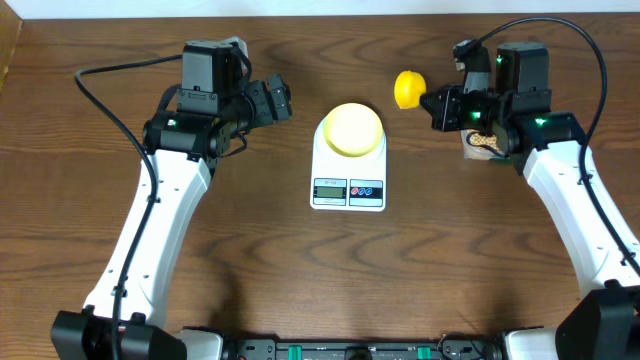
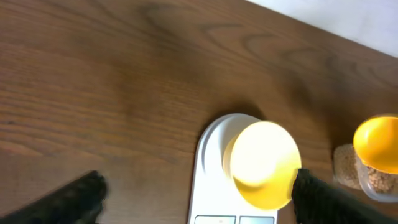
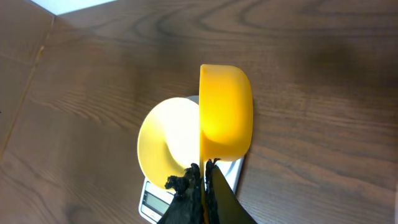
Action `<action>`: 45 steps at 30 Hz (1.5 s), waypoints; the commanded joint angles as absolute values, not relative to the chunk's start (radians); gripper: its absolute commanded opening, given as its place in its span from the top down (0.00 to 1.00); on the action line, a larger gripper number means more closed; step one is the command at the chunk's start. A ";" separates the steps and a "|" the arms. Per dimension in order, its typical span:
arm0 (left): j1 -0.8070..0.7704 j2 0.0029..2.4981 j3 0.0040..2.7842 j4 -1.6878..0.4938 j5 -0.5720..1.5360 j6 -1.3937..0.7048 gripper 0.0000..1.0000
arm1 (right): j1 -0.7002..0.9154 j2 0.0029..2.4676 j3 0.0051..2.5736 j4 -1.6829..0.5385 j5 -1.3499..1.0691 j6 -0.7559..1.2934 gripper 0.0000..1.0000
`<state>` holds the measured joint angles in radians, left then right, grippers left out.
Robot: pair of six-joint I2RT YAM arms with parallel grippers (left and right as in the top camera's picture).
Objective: Scoop item into bowl and weigh 50g on scale
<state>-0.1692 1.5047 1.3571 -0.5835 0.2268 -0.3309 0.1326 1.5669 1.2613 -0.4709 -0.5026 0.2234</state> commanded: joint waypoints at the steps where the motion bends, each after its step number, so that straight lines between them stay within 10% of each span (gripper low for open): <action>1: -0.170 1.509 1.364 -0.629 0.266 -0.308 0.81 | 0.130 1.562 1.285 -0.472 -0.488 0.193 0.99; 14: -0.365 1.508 1.256 -0.866 0.213 -0.421 0.92 | 0.117 1.562 1.285 -0.491 -0.462 0.186 0.99; 23: -0.615 1.509 1.006 -0.569 0.028 -0.563 0.93 | 0.054 1.562 1.285 -0.594 -0.461 0.166 0.99; 45: -0.654 1.662 0.903 -0.113 -0.009 -0.341 0.92 | -0.002 1.562 1.285 -0.678 -0.409 0.125 0.99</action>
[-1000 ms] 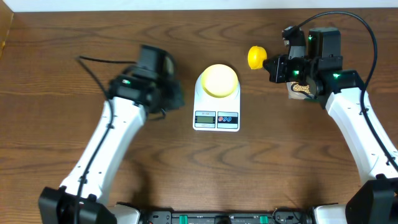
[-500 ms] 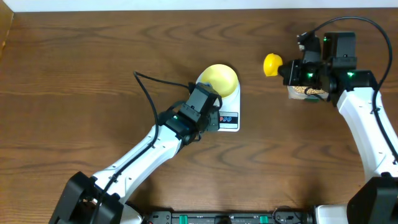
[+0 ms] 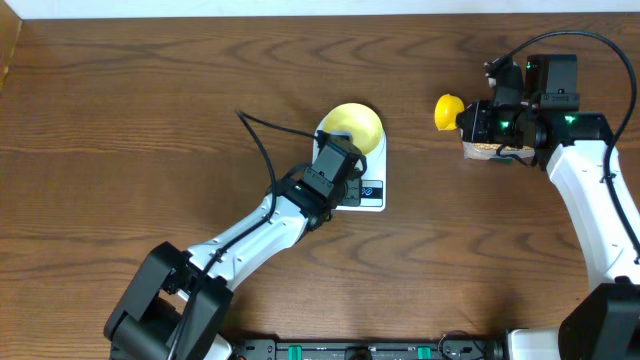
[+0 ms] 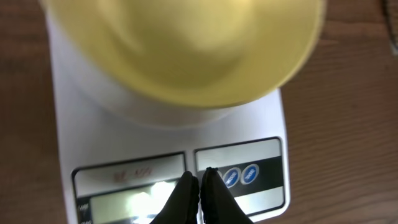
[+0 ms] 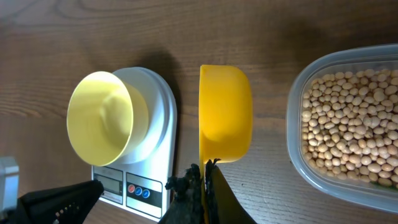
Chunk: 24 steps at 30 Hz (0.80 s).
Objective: Scoop item into bowl and weigh 50g on scale
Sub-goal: 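Move the left gripper to the scale's TARE button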
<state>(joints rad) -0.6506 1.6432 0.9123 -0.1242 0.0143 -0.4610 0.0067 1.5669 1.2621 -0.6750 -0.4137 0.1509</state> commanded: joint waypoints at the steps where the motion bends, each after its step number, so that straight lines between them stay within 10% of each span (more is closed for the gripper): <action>1: -0.654 1.670 0.903 -0.110 -0.009 -0.332 0.92 | -0.002 1.562 1.285 -0.678 -0.408 0.125 0.99; 24: -0.674 1.719 0.903 -0.092 0.044 -0.019 0.92 | -0.006 1.562 1.284 -0.683 -0.395 0.122 0.99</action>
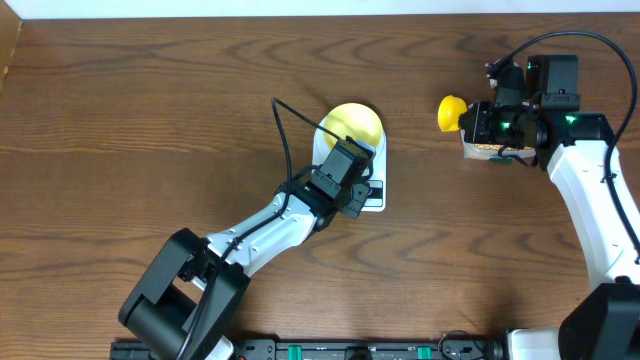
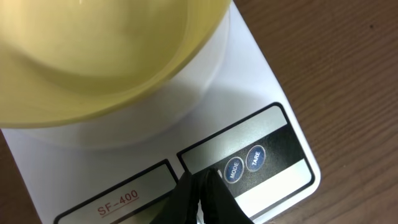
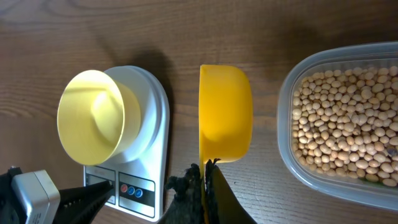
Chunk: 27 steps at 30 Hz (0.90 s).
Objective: Scoop item into bowl and weigh 50g on scale
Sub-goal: 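Move the left gripper to the scale's TARE button, then press the TARE button on the scale with the left gripper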
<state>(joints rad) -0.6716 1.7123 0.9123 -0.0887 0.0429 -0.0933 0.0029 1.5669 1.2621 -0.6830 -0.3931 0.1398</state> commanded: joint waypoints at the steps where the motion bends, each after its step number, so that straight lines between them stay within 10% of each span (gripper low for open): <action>1: -0.674 1.719 0.903 -0.092 0.044 -0.019 0.92 | -0.006 1.562 1.284 -0.682 -0.395 0.122 0.99; 27: -0.700 1.771 0.902 -0.072 0.044 -0.019 0.92 | -0.006 1.562 1.284 -0.681 -0.395 0.122 0.99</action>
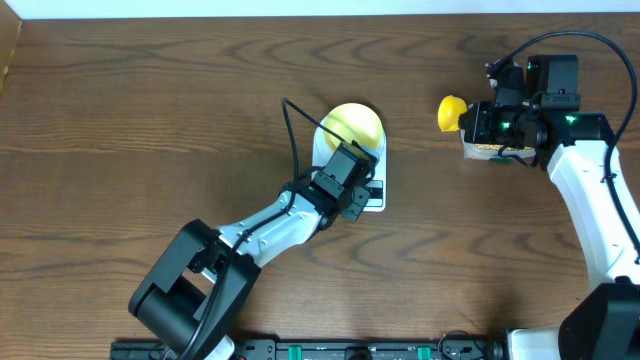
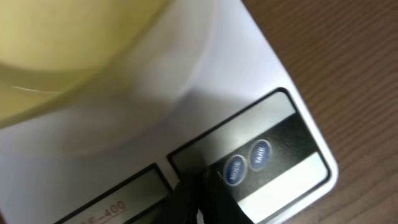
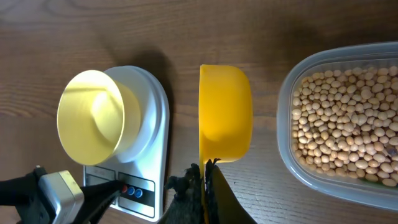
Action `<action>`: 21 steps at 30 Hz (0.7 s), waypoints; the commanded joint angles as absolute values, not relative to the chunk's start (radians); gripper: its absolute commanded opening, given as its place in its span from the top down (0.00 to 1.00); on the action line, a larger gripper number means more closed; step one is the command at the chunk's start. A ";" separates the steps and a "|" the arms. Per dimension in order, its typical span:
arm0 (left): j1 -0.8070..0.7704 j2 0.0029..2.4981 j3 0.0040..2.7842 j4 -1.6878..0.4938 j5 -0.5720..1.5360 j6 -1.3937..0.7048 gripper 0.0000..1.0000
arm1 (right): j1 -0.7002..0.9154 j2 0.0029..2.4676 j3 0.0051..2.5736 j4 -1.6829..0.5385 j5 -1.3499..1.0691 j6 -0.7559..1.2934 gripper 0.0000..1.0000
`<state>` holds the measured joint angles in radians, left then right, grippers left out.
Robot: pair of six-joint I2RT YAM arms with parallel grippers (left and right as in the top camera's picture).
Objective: Scoop item into bowl and weigh 50g on scale
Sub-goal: 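Press the TARE button on the scale with the left gripper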
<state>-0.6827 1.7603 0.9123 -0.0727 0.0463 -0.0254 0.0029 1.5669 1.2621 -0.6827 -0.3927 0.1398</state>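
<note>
A white scale (image 1: pixel 379 160) stands mid-table with an empty yellow bowl (image 1: pixel 352 124) on its platform. My left gripper (image 1: pixel 367 190) is shut with nothing in it. Its tips (image 2: pixel 200 182) rest on the scale's panel (image 2: pixel 273 180) just left of the MODE button (image 2: pixel 235 169) and the TARE button (image 2: pixel 260 154). My right gripper (image 3: pixel 204 169) is shut on the handle of a yellow scoop (image 3: pixel 225 112). It holds the scoop on edge between the scale (image 3: pixel 152 118) and the tub of soybeans (image 3: pixel 342 137). No beans show in the scoop.
The bean tub (image 1: pixel 482 150) sits at the back right, mostly hidden under my right wrist. My left arm (image 1: pixel 270 222) stretches diagonally from the front left to the scale. Bare wooden table (image 1: pixel 120 120) surrounds them.
My left gripper's shut tips have come closer to the scale's panel, beside the MODE button. The right gripper and scoop have not moved.
My left gripper stood open at the back left, and the right held the scoop just right of the scale. Then the left, shut, was over the scale's display, and the scoop was by the bean tub. The left tips then sat near the buttons, now closer.
</note>
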 commanded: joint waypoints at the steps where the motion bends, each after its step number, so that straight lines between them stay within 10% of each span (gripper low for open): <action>1: -0.704 1.774 0.902 -0.072 0.044 -0.018 0.92 | -0.006 1.562 1.284 -0.681 -0.395 0.122 0.99; 21: -0.704 1.785 0.902 -0.061 0.006 -0.019 0.92 | -0.006 1.562 1.284 -0.684 -0.400 0.126 0.99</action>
